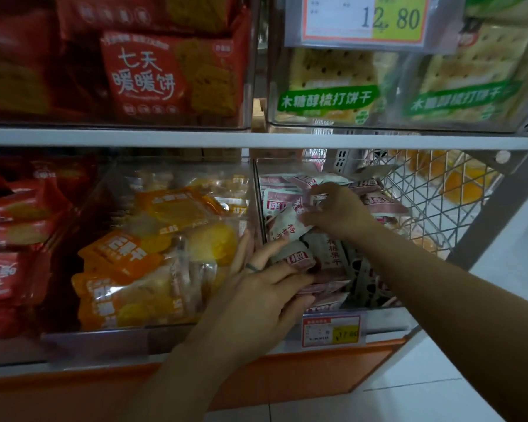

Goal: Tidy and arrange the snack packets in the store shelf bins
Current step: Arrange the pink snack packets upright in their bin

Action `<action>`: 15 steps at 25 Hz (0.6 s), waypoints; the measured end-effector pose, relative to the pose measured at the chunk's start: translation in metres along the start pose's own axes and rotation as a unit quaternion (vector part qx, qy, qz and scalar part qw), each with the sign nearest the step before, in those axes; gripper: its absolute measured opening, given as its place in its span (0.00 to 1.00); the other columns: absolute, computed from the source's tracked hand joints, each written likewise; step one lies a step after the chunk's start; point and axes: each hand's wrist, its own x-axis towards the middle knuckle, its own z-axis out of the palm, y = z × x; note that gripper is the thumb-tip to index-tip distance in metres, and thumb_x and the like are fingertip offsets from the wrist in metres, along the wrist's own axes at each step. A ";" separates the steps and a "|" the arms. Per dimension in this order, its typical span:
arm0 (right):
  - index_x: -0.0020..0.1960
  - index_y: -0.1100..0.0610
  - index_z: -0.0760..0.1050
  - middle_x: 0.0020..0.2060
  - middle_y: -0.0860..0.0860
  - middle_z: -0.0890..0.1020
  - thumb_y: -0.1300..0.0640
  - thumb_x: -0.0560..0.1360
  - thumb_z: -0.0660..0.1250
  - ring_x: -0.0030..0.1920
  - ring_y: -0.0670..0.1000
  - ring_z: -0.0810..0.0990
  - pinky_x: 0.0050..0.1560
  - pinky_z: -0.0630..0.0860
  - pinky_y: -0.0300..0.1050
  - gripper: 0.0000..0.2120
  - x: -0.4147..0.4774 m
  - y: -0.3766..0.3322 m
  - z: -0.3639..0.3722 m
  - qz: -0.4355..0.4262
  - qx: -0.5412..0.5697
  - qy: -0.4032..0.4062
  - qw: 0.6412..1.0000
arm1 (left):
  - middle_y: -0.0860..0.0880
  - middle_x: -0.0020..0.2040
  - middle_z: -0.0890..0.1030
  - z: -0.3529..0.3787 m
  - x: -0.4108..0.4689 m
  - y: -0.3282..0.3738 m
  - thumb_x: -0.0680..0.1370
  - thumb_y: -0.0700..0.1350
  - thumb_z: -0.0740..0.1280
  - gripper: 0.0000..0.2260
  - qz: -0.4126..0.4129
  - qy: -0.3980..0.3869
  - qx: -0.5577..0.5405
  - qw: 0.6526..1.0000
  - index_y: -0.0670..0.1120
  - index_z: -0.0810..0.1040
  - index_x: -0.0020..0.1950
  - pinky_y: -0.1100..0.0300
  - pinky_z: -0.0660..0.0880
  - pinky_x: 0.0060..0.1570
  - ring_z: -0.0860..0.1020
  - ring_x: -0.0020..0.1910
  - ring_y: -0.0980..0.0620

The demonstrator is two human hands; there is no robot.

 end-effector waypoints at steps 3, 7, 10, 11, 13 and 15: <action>0.63 0.54 0.72 0.48 0.56 0.81 0.58 0.68 0.74 0.49 0.54 0.80 0.50 0.78 0.50 0.25 -0.019 -0.004 -0.028 -0.068 -0.060 0.017 0.996 | 0.57 0.55 0.79 0.001 0.000 -0.001 0.79 0.56 0.56 0.16 -0.001 0.004 -0.007 1.000 0.54 0.81 0.56 0.38 0.52 0.71 0.63 0.70 0.52; 0.53 0.44 0.77 0.51 0.46 0.82 0.60 0.71 0.71 0.47 0.45 0.81 0.48 0.79 0.48 0.15 -0.042 -0.007 -0.056 -0.181 -0.127 -0.062 0.973 | 0.52 0.73 0.61 -0.003 -0.001 0.002 0.77 0.61 0.54 0.16 -0.033 0.012 0.062 0.997 0.61 0.81 0.52 0.44 0.38 0.72 0.47 0.76 0.50; 0.55 0.48 0.78 0.47 0.38 0.80 0.62 0.73 0.69 0.47 0.37 0.79 0.47 0.73 0.28 0.13 -0.045 -0.004 -0.050 -0.217 -0.143 -0.163 0.952 | 0.52 0.76 0.53 -0.007 -0.001 0.003 0.77 0.63 0.52 0.17 -0.045 0.015 0.090 0.995 0.63 0.80 0.51 0.56 0.32 0.67 0.38 0.75 0.52; 0.54 0.50 0.79 0.46 0.37 0.79 0.63 0.74 0.68 0.47 0.36 0.78 0.47 0.72 0.26 0.12 -0.047 -0.003 -0.044 -0.217 -0.129 -0.194 0.948 | 0.51 0.77 0.54 -0.006 -0.001 0.002 0.78 0.63 0.51 0.18 -0.041 0.013 0.089 0.995 0.63 0.80 0.52 0.56 0.32 0.67 0.39 0.75 0.52; 0.54 0.50 0.78 0.46 0.38 0.79 0.63 0.76 0.65 0.49 0.36 0.78 0.50 0.74 0.30 0.12 -0.048 0.001 -0.032 -0.210 -0.109 -0.239 0.942 | 0.51 0.74 0.61 -0.003 0.000 -0.002 0.78 0.63 0.51 0.20 -0.028 -0.004 0.066 0.997 0.61 0.80 0.53 0.51 0.35 0.70 0.45 0.76 0.52; 0.55 0.49 0.78 0.49 0.44 0.82 0.63 0.77 0.63 0.51 0.43 0.80 0.52 0.76 0.39 0.13 -0.048 0.002 -0.029 -0.192 -0.110 -0.281 0.934 | 0.54 0.66 0.69 -0.002 0.002 -0.005 0.78 0.63 0.52 0.20 -0.020 -0.018 0.029 0.999 0.58 0.81 0.53 0.42 0.44 0.72 0.55 0.74 0.51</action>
